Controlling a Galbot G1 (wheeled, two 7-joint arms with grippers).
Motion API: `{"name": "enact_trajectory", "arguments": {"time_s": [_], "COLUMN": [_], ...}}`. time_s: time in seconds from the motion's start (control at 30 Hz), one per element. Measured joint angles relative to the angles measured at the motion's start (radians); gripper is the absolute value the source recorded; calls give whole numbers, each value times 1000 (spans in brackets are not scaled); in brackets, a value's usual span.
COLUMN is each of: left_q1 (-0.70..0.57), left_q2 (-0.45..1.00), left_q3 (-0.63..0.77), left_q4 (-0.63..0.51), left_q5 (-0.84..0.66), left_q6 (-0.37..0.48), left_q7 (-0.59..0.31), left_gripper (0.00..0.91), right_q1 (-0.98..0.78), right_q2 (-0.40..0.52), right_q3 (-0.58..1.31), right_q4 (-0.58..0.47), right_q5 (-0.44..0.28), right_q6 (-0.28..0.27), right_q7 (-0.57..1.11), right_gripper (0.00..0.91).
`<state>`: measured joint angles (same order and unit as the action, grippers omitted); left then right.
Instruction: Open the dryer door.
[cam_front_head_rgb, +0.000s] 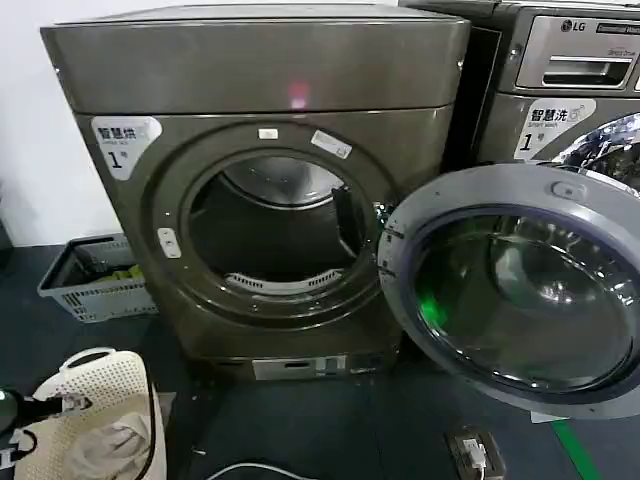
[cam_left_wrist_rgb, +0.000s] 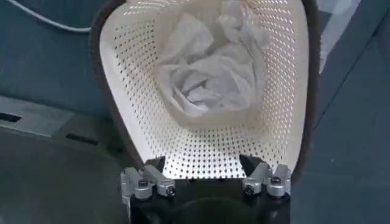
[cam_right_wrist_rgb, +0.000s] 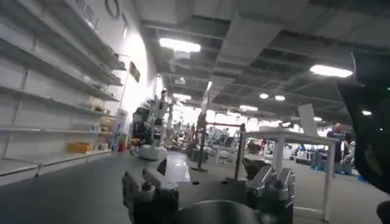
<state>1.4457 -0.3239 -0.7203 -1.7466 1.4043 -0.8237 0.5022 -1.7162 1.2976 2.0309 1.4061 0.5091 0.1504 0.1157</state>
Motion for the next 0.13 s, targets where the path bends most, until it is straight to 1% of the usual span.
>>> {"name": "enact_trajectory", "arguments": {"time_s": [0.13], "left_q1": [-2], "left_q2": [0], "left_q3": [4], "left_q4": [3], "left_q5": [10], "left_q6": [0], "left_q7": [0], "left_gripper": [907], "right_q1": [1], "right_q2": [2], "right_q3": [-2], "right_q4": [0], "right_q5": [-1], "right_q6": [4], "right_q7": [-3], "right_gripper": [907]}}
